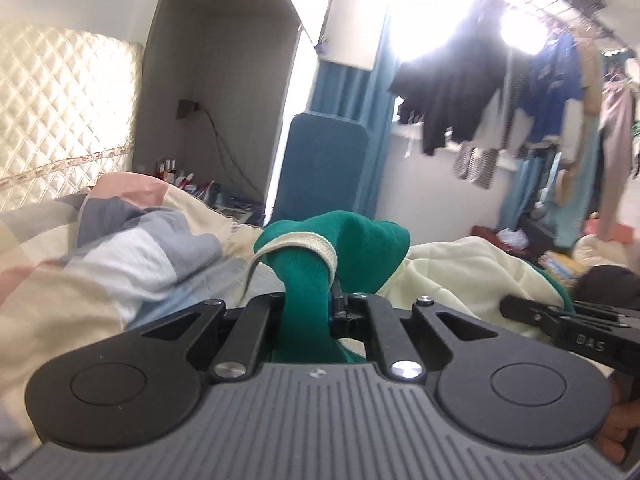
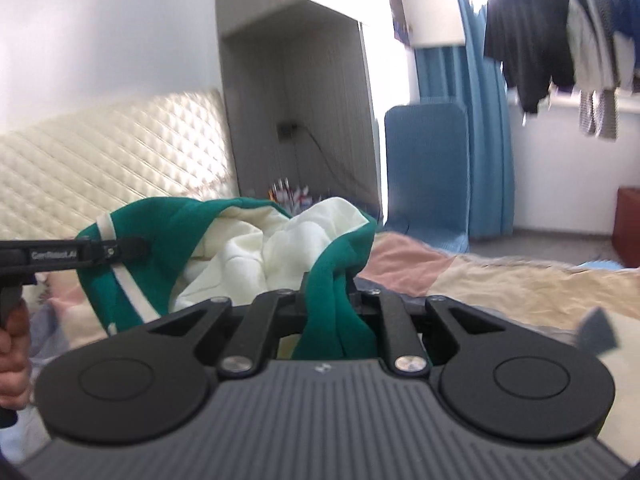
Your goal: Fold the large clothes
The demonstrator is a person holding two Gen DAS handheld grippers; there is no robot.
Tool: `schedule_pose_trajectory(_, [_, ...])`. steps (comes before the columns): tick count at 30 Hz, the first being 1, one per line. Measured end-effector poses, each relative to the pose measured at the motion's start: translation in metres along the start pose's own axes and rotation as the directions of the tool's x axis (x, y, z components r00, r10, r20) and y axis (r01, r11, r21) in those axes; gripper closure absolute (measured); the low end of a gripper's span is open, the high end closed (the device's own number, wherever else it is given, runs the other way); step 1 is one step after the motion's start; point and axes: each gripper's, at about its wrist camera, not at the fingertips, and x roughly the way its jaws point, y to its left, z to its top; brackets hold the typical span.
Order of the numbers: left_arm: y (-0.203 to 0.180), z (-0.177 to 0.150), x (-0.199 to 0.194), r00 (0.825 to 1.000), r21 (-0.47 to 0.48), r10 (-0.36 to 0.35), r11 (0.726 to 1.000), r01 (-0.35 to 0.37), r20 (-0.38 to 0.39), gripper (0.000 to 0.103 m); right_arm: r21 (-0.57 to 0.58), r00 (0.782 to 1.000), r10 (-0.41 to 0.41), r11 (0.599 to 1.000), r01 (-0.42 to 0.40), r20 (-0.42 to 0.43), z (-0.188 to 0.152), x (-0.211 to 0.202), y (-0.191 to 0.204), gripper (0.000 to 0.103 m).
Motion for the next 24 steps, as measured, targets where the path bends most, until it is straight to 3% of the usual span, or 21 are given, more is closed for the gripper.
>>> schedule_pose_trajectory(5, [-0.029,-0.063,-0.090,0.999,-0.041,-0.026,0.999,0.025,-0.020,0.095,-0.021,0.999,0.004,1.000,-0.005,-0.048,-0.041,-0.072,0.012,0.086])
schedule_pose_trajectory(9, [-0.047,-0.118,-0.127,0.997,-0.017,-0.036,0.999,0.035,-0.072,0.094,0.052,0.989,0.000,0.999,0.008,-0.151,-0.079,-0.087,0.011,0.083])
schedule_pose_trajectory(14, [-0.044,-0.175,-0.133,0.987,-0.049,-0.044,0.998,0.036,-0.152,0.094,0.195,0.963,0.010,0.980,0.045,-0.270,-0.123,-0.093,0.003,0.083])
schedule_pose_trajectory(16, [-0.034,-0.185,-0.125,0.982,-0.090,-0.048,0.995,0.032,-0.181,0.094,0.239,0.951,0.018,0.969,0.059,-0.310,-0.134,-0.097,0.000,0.083])
schedule_pose_trajectory(20, [-0.018,-0.190,-0.122,0.977,-0.156,-0.096,0.986,0.066,-0.193,0.092,0.265,0.946,0.032,0.963,0.057,-0.322,-0.135,-0.100,0.000,0.080])
schedule_pose_trajectory(21, [-0.013,-0.188,-0.119,0.975,-0.175,-0.113,0.981,0.080,-0.191,0.085,0.266,0.947,0.028,0.962,0.062,-0.320,-0.132,-0.100,0.001,0.076])
schedule_pose_trajectory(24, [0.000,-0.184,-0.126,0.974,-0.256,-0.151,0.961,0.104,-0.171,0.049,0.293,0.949,0.029,0.954,0.068,-0.314,-0.129,-0.106,-0.004,0.062])
